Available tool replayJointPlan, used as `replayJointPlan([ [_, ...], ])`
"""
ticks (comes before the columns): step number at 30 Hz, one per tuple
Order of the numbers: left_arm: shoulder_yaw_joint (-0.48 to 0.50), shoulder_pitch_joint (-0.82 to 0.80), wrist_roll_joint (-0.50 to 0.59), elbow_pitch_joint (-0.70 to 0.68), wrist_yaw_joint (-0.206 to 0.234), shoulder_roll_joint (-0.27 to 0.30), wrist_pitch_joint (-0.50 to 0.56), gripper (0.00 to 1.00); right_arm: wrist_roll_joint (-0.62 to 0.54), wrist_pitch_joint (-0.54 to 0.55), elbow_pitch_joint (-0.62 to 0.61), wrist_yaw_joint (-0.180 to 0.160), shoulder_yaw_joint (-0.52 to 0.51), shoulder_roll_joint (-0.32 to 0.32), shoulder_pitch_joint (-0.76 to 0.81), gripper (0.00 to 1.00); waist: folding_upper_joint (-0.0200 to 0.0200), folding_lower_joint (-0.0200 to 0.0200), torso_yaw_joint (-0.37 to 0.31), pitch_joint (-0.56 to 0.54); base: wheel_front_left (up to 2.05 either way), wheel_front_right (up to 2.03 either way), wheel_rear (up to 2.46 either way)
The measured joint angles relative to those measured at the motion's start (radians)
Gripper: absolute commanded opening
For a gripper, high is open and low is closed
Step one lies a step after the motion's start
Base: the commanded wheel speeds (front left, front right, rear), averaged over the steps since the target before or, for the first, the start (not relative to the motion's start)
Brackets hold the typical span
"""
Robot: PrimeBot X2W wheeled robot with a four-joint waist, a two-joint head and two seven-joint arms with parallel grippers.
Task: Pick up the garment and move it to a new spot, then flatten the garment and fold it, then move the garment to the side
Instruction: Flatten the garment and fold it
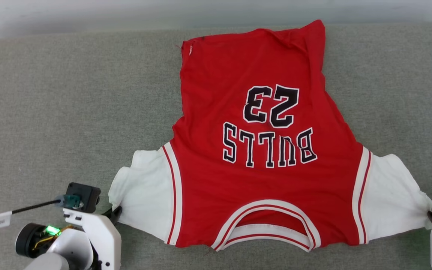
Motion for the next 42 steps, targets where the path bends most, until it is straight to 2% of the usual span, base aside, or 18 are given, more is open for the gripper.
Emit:
replayJointPlan([
  [5,0.020,0.054,-0.013,-0.044,0.013,0.005,-0.046,0.00,0.042,-0.022,-0.004,0.000,-0.004,-0.005,0.000,0.00,0.0000,0.0000,0.004,-0.040,0.00,0.00,0.00],
  [11,0.088,0.121,-0.027,-0.188,0.061,0.055,-0.096,0.00,0.112,-0.025,-0.054,0.000,-0.007,-0.028,-0.018,0.00,0.0000,0.0000,0.007,-0.111,0.00,0.00,0.00],
  [17,0.184,0.161,-0.014,-0.370,0.118,0.158,-0.119,0.00,0.238,-0.024,-0.120,0.000,-0.037,-0.076,-0.110,0.00,0.0000,0.0000,0.003,-0.184,0.00,0.00,0.00],
  [24,0.323,0.134,-0.006,-0.514,0.145,0.263,-0.136,0.00,0.347,-0.007,-0.159,0.000,-0.046,-0.151,-0.268,0.00,0.0000,-0.0001,-0.009,-0.258,0.00,0.00,0.00],
  [27,0.391,0.085,-0.002,-0.554,0.148,0.315,-0.135,0.00,0.384,0.005,-0.166,0.000,-0.046,-0.165,-0.364,0.00,0.0000,-0.0002,-0.020,-0.271,0.00,0.00,0.00],
  [34,0.533,-0.094,-0.048,-0.601,0.128,0.376,-0.135,0.00,0.445,0.036,-0.135,0.000,0.000,-0.166,-0.616,0.00,0.0000,-0.0002,-0.042,-0.255,0.00,0.00,0.00],
  [42,0.571,-0.290,-0.076,-0.536,0.089,0.412,-0.135,0.00,0.446,0.028,-0.086,0.000,0.060,-0.163,-0.796,0.00,0.0000,-0.0002,-0.059,-0.196,0.00,0.00,0.00],
])
